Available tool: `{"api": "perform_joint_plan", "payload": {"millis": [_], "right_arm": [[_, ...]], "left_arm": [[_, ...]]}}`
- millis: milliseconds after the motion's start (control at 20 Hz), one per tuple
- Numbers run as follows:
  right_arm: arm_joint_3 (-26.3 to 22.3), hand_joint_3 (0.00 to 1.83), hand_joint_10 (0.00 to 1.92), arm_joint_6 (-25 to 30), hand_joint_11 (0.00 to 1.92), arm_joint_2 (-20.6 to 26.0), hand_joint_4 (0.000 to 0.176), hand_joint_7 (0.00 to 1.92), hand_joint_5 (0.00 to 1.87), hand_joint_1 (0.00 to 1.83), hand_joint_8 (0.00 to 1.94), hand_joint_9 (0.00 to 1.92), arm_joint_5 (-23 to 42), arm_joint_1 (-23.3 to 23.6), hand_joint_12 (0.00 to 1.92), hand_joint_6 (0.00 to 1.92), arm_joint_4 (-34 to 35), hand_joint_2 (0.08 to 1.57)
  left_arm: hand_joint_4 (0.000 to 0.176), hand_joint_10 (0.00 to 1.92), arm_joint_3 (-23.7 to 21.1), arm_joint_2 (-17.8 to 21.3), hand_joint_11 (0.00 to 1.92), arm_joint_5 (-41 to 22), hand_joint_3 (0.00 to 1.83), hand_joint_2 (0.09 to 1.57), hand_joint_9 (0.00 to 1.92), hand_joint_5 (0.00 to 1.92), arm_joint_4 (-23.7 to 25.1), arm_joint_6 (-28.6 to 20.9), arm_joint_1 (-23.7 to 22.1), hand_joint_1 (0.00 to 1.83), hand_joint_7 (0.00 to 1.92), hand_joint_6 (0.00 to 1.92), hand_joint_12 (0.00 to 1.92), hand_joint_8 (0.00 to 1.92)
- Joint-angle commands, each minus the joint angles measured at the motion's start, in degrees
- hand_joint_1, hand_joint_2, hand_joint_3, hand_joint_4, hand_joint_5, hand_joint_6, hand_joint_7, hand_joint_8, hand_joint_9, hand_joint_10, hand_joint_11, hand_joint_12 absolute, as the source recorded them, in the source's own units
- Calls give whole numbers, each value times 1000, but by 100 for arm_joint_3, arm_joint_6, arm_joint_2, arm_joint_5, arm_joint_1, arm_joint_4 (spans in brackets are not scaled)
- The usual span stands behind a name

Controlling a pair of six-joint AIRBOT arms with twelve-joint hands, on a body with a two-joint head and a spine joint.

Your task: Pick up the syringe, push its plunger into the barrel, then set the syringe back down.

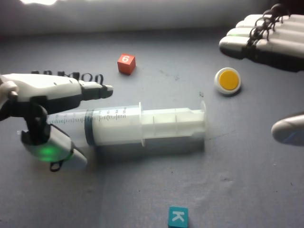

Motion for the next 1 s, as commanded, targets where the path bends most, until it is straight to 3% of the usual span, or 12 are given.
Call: {"api": "perform_joint_plan", "payload": {"millis": [0,100,250,350,500,550,600,750,950], "right_arm": [[13,1,0,17,0,27,0,0,0,0,0,0,706,47,0,0,243,1163],[18,3,0,-153,0,24,0,1,2,0,0,0,884,-25,0,0,284,1167],[17,1,0,-391,0,-4,0,0,1,0,0,0,1296,-280,0,0,489,1163],[18,0,0,-411,0,-80,0,0,0,0,0,0,1076,-184,0,0,514,1162],[16,0,0,-734,0,-159,0,0,0,0,0,0,929,-157,0,0,1127,1153],[16,1,0,-908,0,-162,0,0,4,0,0,0,1163,-277,0,2,1488,1164],[16,2,0,-1221,0,-218,0,0,0,0,0,0,1928,-584,0,0,1906,1166],[10,2,2,-1568,0,-284,0,28,31,0,10,6,3538,-1276,0,11,2012,1166],[-5,0,0,-1275,0,-433,0,22,25,0,8,0,3849,-1611,0,7,2497,1158]], "left_arm": [[0,0,47,-68,0,-254,2,1029,0,0,139,-5,-95,1155,0,0,241,0],[0,0,199,-287,0,-208,1,1028,0,0,194,-15,-58,1147,0,0,162,0],[0,0,460,-576,0,-124,1,1028,0,0,209,-42,41,1145,0,0,187,0],[0,0,576,-683,0,-124,0,1021,0,0,257,-42,112,1150,0,0,190,0],[0,0,805,-865,0,-141,1,1025,0,0,291,-42,281,1131,0,0,177,0],[0,0,923,-945,0,-103,0,1022,0,0,291,-52,322,1132,0,0,250,0],[0,0,1024,-990,0,-76,0,1022,0,0,291,-58,394,1152,0,0,177,0],[0,0,1122,-1064,0,36,2,1026,0,0,289,-112,426,1137,0,0,197,0],[0,0,1120,-1147,0,97,0,1024,0,0,289,-159,486,1141,0,0,198,0]]}}
